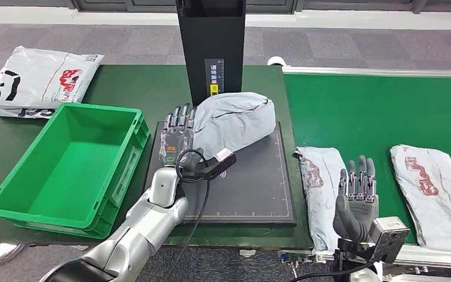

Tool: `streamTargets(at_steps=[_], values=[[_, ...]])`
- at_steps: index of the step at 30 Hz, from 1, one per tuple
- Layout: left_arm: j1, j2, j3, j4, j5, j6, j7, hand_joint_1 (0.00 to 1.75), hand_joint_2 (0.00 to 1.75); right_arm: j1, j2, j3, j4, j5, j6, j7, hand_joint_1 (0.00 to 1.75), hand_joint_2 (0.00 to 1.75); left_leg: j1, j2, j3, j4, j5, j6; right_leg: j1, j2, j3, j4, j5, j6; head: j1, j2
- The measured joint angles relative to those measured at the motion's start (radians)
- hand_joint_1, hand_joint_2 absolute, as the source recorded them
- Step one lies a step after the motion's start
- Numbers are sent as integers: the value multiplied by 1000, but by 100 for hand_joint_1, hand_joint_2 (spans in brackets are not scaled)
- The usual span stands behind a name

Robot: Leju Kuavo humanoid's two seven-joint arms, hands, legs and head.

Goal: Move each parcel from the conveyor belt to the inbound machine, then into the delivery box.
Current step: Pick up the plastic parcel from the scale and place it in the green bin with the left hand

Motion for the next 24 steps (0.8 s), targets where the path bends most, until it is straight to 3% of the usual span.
streamTargets(at_steps=[24], values=[[0,0,0,0,0,0,0,0,175,0,0,0,0,0,0,0,0,175,0,0,0,0,0,0,0,0,0,0,0,0,0,0]])
